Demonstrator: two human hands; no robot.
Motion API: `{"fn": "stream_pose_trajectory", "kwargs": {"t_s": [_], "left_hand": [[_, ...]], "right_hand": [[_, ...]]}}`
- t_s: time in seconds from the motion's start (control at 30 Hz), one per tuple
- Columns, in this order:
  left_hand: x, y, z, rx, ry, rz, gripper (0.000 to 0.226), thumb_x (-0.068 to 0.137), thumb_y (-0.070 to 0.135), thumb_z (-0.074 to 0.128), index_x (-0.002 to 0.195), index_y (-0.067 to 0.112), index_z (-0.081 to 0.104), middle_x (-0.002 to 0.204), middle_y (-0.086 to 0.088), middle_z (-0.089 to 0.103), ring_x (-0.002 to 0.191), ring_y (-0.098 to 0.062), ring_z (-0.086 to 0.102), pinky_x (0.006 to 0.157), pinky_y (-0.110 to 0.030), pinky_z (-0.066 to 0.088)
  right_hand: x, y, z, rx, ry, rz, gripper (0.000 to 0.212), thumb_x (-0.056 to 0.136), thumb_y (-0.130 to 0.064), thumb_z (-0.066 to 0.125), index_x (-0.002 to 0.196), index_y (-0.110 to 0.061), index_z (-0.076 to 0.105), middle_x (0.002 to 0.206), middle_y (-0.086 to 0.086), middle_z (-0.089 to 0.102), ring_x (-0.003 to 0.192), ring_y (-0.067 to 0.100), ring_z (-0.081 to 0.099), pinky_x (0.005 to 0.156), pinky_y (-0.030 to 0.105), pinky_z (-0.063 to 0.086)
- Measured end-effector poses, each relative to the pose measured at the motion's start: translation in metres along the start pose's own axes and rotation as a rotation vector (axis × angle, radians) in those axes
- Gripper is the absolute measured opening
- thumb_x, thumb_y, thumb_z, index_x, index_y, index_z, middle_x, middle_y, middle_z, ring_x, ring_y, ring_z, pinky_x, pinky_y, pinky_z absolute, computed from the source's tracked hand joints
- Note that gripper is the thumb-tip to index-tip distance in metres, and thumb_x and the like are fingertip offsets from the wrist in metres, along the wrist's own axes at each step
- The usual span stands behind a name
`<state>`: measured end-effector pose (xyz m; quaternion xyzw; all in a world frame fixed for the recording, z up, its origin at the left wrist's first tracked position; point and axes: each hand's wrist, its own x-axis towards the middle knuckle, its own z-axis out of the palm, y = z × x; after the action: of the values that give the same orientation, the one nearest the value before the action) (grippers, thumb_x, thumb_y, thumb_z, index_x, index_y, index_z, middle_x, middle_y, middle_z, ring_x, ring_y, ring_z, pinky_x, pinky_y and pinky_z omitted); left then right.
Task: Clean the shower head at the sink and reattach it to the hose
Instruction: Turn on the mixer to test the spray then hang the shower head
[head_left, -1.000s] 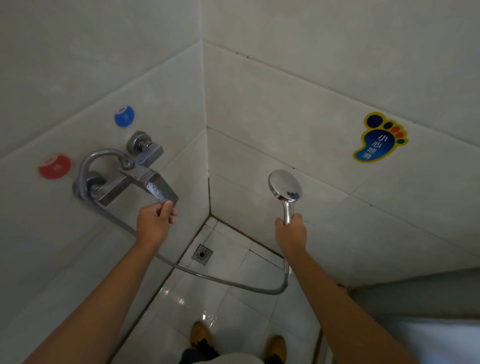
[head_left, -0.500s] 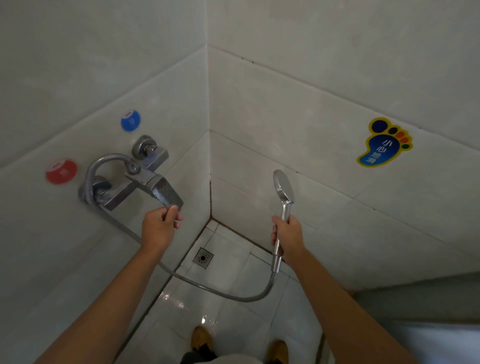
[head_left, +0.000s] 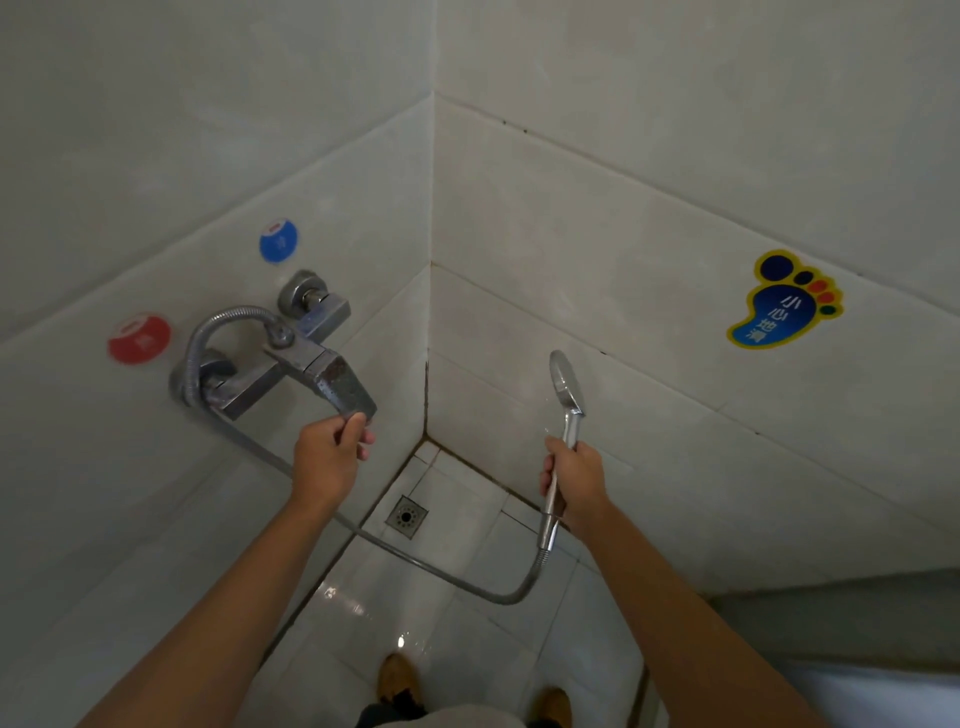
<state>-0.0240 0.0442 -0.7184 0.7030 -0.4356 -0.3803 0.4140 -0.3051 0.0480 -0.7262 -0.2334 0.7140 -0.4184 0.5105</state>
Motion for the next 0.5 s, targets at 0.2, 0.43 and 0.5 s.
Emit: {"fn": "stream_pose_trajectory", "kwargs": {"t_s": [0.2,0.43,0.5], "left_hand": [[0.002,-0.002,0.001,0.005,0.000,0.001,0.030,0.098,0.021,0.052,0.077,0.008,0.069,0.073,-0.004,0.068,0.056,-0.013,0.057,0.056,-0.025,0.044],[0.000,-0.001,0.002,0.023,0.010,0.026,0.031,0.098,0.020,0.051,0.076,0.008,0.069,0.073,-0.005,0.069,0.055,-0.015,0.057,0.057,-0.026,0.045],[-0.002,0.000,0.002,0.034,0.014,0.038,0.031,0.098,0.020,0.051,0.076,0.009,0.069,0.073,-0.004,0.069,0.055,-0.014,0.057,0.057,-0.025,0.045]], "right_hand": [[0.003,0.001,0.002,0.002,-0.004,-0.042,0.019,0.096,-0.012,0.057,0.082,-0.008,0.046,0.058,0.008,0.046,0.038,0.015,0.043,0.043,0.027,0.039],[0.026,0.026,-0.004,-0.241,0.186,-0.081,0.030,0.080,-0.036,0.066,0.079,-0.015,0.044,0.077,0.018,0.058,0.065,0.030,0.059,0.067,0.053,0.055],[0.026,0.026,-0.003,-0.221,0.187,-0.060,0.032,0.079,-0.038,0.065,0.083,-0.011,0.047,0.078,0.021,0.060,0.063,0.030,0.059,0.062,0.050,0.055]]}}
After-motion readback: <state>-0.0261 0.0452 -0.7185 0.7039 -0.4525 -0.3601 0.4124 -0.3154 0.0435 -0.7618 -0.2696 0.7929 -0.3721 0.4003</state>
